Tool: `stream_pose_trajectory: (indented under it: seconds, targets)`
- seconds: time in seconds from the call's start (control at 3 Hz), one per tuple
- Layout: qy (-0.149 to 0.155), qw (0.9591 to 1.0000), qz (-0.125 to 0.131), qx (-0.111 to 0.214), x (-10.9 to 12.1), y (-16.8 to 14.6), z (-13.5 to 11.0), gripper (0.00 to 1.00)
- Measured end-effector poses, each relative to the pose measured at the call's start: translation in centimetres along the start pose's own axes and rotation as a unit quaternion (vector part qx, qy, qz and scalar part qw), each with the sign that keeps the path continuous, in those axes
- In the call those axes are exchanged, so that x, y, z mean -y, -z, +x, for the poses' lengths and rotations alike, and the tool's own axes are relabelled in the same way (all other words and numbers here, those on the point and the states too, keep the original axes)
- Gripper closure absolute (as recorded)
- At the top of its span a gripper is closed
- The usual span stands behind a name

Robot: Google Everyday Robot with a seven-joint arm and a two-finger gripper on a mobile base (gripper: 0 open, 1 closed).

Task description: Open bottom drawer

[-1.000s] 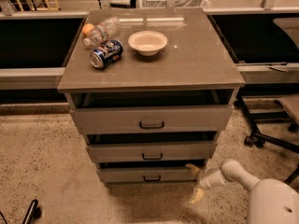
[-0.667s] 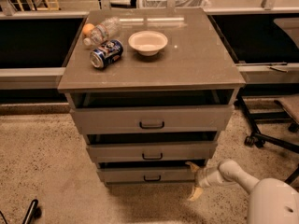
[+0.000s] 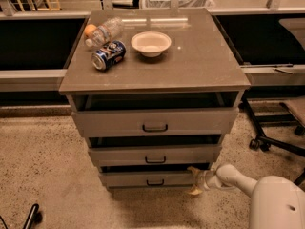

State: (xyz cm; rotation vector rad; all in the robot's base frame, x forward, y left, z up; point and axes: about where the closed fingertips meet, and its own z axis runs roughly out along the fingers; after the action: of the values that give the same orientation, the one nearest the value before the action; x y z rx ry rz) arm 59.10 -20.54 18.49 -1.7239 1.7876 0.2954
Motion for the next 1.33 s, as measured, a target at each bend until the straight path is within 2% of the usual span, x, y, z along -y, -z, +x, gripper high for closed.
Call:
stream_pose_trajectory:
  seconds: [0.33,0.67,1.33]
  targets:
    - [0.004,0.9999,0.004,-0.014,0.39,-0.84,0.1,0.61]
    - [0.005,0.9998,0.003,-0.018,0.67,-0.76,-0.19,0.59]
    - [0.005,0.9998,0.003,-0.018,0.78,-0.42,-0.45,0.14]
